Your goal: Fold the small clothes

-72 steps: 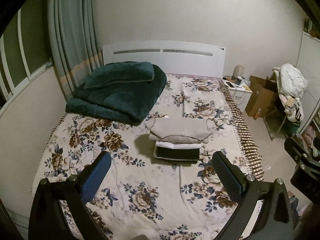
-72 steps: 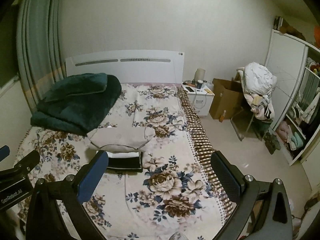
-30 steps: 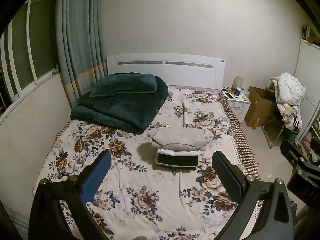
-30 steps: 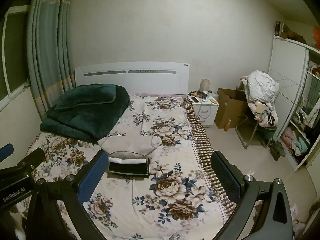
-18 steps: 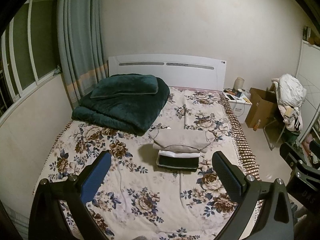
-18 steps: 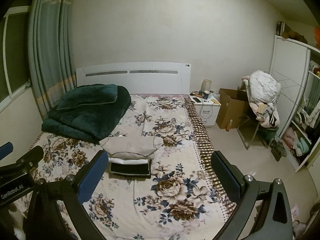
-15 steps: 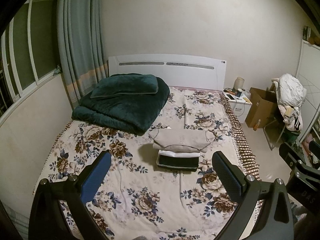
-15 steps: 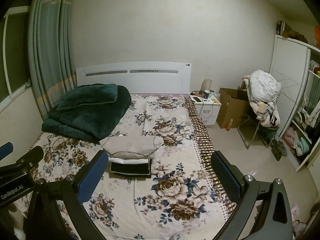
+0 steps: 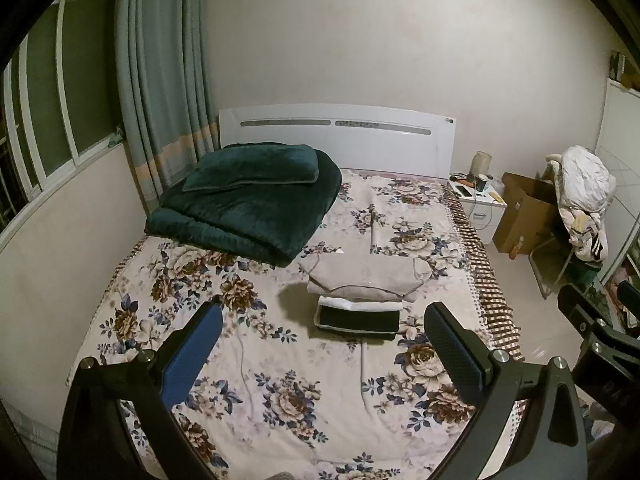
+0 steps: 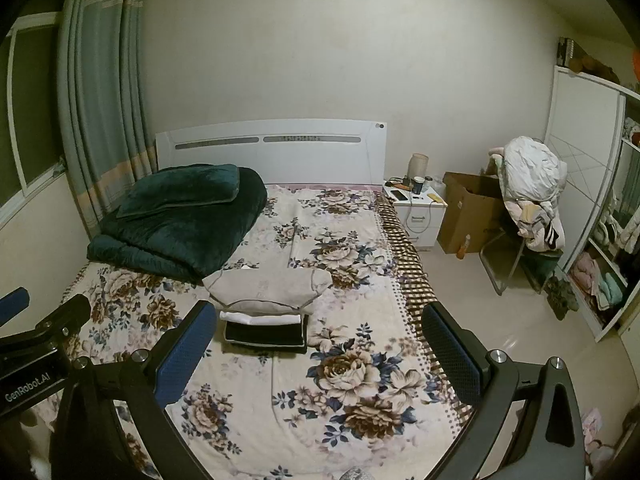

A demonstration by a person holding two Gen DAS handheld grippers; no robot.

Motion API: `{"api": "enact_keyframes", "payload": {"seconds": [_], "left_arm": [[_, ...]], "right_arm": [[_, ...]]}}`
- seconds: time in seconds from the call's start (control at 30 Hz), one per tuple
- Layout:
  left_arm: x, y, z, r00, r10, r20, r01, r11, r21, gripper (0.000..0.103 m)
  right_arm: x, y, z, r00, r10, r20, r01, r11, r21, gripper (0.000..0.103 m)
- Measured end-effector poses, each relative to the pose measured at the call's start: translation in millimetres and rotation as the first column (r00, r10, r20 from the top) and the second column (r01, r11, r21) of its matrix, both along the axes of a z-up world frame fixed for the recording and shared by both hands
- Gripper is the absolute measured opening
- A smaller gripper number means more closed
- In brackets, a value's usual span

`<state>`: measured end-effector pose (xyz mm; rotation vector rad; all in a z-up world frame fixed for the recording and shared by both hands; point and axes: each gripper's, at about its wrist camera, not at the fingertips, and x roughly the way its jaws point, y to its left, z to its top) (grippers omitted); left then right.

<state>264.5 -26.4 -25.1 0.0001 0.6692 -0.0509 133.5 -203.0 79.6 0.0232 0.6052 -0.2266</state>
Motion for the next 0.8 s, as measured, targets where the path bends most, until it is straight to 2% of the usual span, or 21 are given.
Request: {"api": "enact_keyframes", "payload": {"seconds": [0.8], "left_arm": [[-3.6, -3.3, -2.8, 1.000, 0.027, 0.002, -0.027, 1.000, 0.001, 0.103]], "right_arm": [[2.4, 4.0, -1.4, 1.000, 0.005, 0.001, -0.005, 1.000, -0.005, 0.103]]}}
